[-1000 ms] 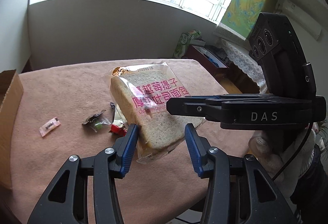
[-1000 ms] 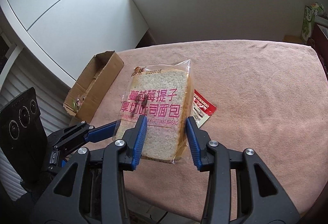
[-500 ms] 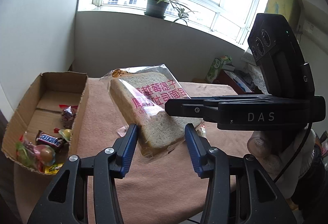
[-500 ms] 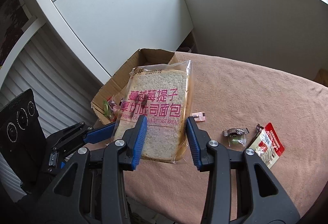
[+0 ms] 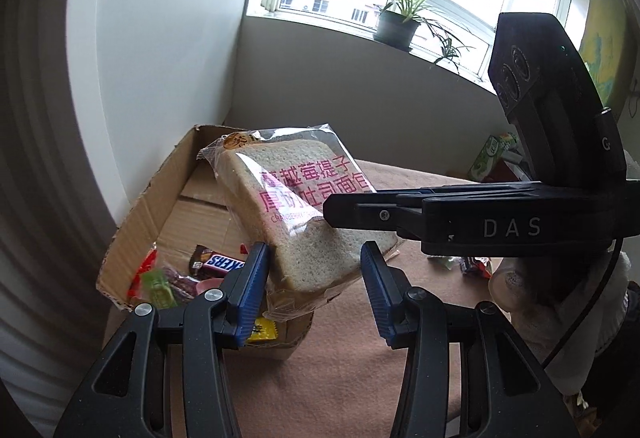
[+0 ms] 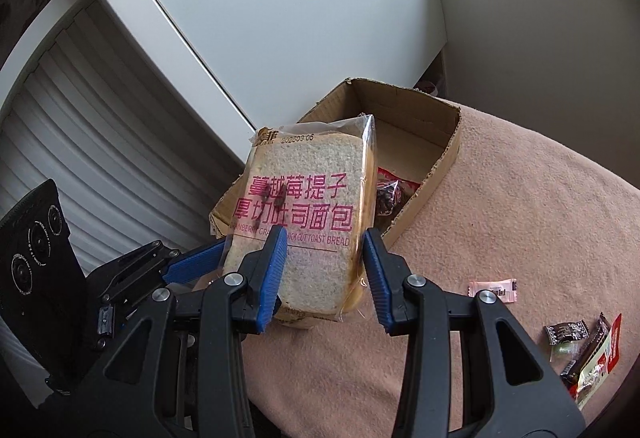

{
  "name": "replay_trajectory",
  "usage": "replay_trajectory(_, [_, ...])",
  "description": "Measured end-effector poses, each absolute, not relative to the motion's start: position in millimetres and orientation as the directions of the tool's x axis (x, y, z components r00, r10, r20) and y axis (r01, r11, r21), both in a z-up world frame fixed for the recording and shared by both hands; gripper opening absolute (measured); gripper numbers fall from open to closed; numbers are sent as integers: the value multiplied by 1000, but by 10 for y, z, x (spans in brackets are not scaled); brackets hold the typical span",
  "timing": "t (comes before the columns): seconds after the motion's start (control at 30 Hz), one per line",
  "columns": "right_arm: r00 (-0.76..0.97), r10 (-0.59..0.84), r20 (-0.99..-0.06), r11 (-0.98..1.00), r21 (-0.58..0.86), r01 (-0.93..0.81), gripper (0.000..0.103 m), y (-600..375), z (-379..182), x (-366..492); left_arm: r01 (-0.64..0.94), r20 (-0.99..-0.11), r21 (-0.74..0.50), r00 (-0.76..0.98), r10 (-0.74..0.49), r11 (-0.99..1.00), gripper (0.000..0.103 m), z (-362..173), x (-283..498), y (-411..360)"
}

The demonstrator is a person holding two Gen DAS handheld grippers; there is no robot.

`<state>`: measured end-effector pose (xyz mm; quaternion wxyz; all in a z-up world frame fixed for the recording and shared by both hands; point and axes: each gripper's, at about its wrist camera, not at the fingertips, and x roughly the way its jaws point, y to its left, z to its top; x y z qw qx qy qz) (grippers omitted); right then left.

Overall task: Organize snacks
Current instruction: 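Carry the bread bag with both tools into the box and release, then grasp the pink candy with the left tool while right tool grasps black chocolate wrapper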

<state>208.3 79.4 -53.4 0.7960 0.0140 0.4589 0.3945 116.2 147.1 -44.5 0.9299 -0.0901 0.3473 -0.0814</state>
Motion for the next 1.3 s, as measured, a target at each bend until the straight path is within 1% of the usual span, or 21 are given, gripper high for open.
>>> replay_trajectory(0.23, [217, 641, -736, 668, 397, -629, 41, 1067, -667, 2129, 18, -651, -193, 745, -142, 981, 46, -554, 1184, 1696])
replay_trajectory(0.3, [238, 630, -740, 682, 379, -626, 42, 1092, -688, 2115, -23, -668, -163, 738, -93, 986, 40, -606, 1215, 1735])
replay_trajectory(0.33, [246, 625, -741, 687, 373, -624, 42, 1084, -694, 2113, -42, -681, -148, 729, -72, 988, 34, -645, 1236, 1761])
replay_trajectory(0.43, [258, 621, -740, 698, 372, -611, 49, 1022, -707, 2088, -66, -696, -163, 715, -67, 984, 33, -740, 1254, 1847])
replay_trajectory(0.47, [267, 619, -738, 704, 371, -606, 56, 978, -702, 2078, -73, -696, -167, 715, -66, 983, 33, -753, 1246, 1866])
replay_trajectory(0.5, [278, 617, -736, 709, 368, -602, 59, 923, -692, 2067, -79, -695, -172, 717, -64, 982, 33, -760, 1232, 1887])
replay_trajectory(0.63, [322, 600, -733, 733, 342, -587, 61, 679, -604, 2039, -83, -681, -192, 728, -72, 978, 33, -713, 1160, 1908])
replay_trajectory(0.67, [335, 594, -731, 741, 336, -581, 65, 606, -586, 2022, -79, -678, -198, 731, -78, 977, 33, -696, 1148, 1904])
replay_trajectory(0.7, [351, 592, -726, 748, 333, -574, 72, 530, -569, 2018, -75, -673, -203, 735, -84, 976, 33, -678, 1134, 1891])
replay_trajectory(0.73, [365, 591, -720, 754, 332, -567, 73, 435, -548, 1993, -72, -669, -206, 738, -87, 976, 33, -658, 1133, 1873])
replay_trajectory(0.83, [401, 571, -716, 779, 318, -541, 73, 126, -491, 1968, -49, -658, -219, 745, -111, 974, 33, -614, 1110, 1815])
replay_trajectory(1.0, [453, 533, -715, 820, 305, -484, 73, -490, -460, 1909, 18, -645, -205, 749, -149, 979, 34, -560, 1071, 1544])
replay_trajectory(1.03, [454, 526, -719, 826, 305, -474, 73, -610, -471, 1906, 35, -644, -201, 748, -159, 979, 36, -551, 1071, 1469])
replay_trajectory(1.17, [466, 470, -749, 861, 274, -428, 73, -1001, -529, 1940, 100, -649, -192, 733, -203, 976, 36, -543, 1080, 1171])
replay_trajectory(1.3, [435, 459, -775, 865, 276, -420, 73, -1236, -588, 2001, 159, -663, -168, 712, -231, 973, 36, -581, 1135, 878])
